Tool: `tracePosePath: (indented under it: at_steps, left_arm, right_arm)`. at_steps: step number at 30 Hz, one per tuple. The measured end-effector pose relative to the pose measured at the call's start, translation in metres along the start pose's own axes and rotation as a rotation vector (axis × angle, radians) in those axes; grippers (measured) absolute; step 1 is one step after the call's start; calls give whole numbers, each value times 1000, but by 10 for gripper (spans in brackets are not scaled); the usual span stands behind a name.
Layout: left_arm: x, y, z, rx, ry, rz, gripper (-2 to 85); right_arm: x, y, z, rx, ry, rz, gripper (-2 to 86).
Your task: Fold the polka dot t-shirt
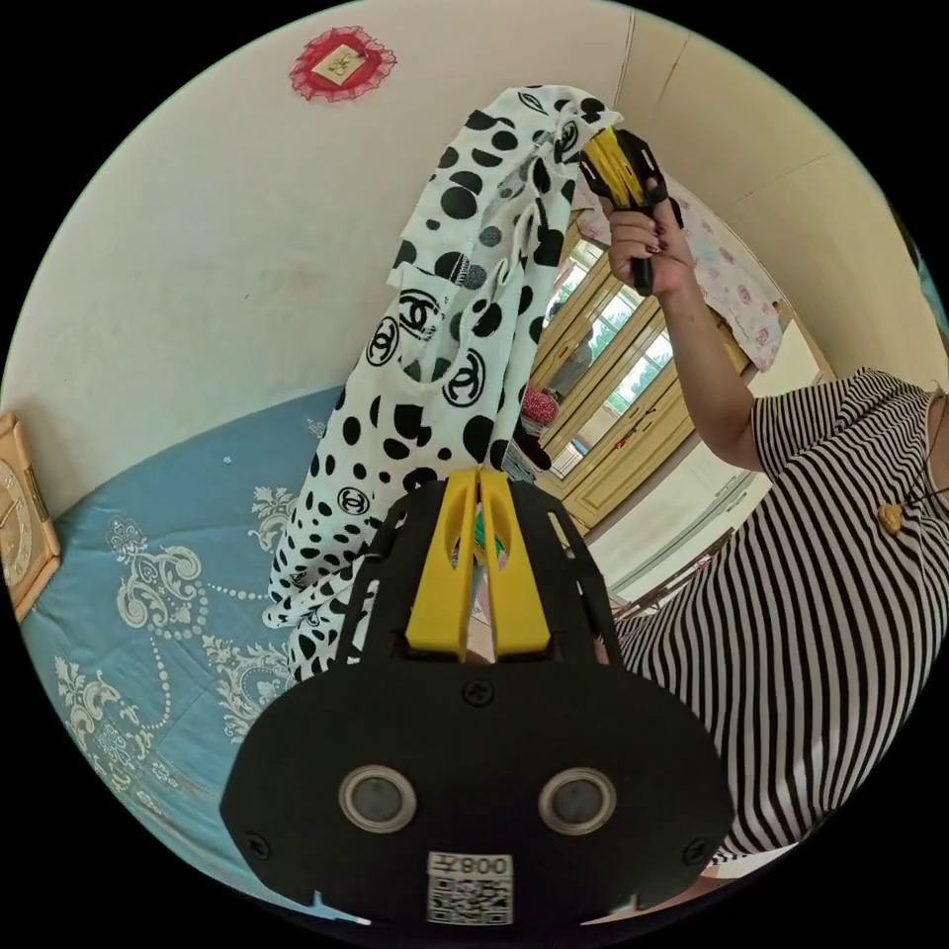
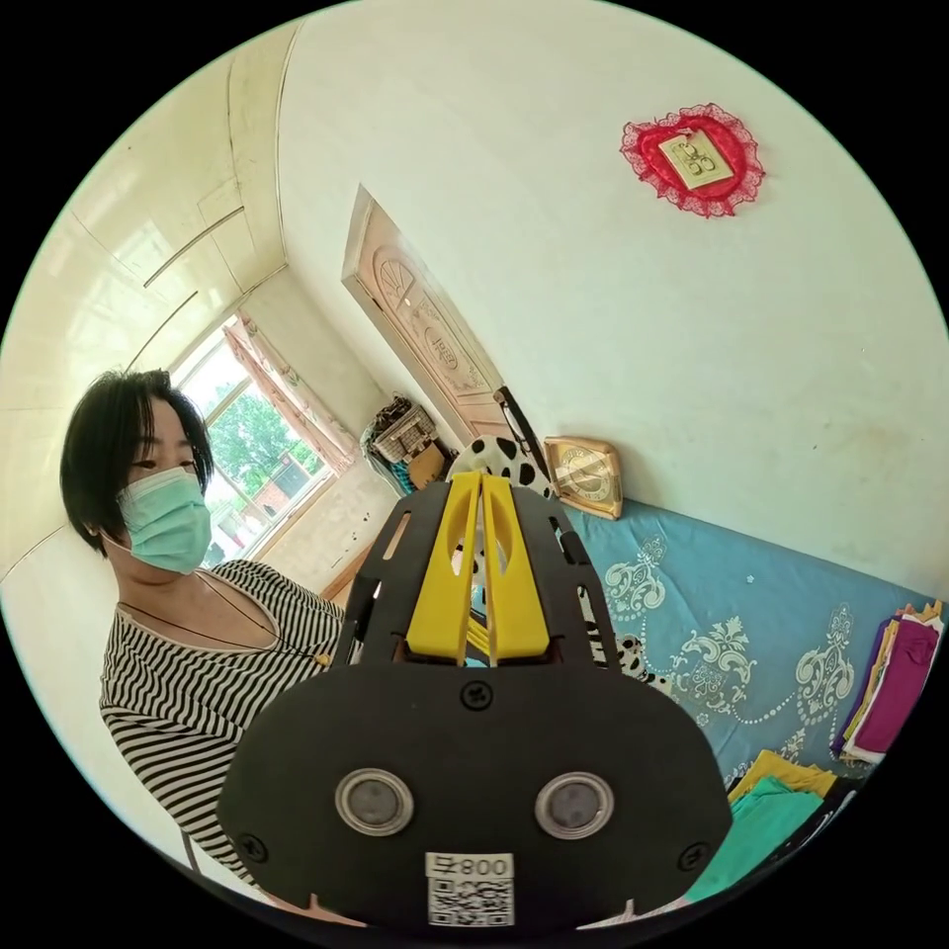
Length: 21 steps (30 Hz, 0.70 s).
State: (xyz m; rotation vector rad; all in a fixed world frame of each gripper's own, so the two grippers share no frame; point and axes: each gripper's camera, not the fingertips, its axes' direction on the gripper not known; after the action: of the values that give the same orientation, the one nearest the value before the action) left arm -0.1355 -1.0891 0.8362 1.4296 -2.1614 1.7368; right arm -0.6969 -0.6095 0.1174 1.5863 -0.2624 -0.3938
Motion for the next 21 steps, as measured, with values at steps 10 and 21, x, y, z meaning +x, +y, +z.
tracePosePath:
  at_steps: [10, 21]
  left_arm:
    - [102, -20, 32, -55, 34, 133, 10]
    - [83, 23, -59, 41, -161, -155, 99]
  right_arm:
    - [-4, 33, 63, -80, -20, 15, 0]
    - [-32, 80, 44, 18, -1, -5, 0]
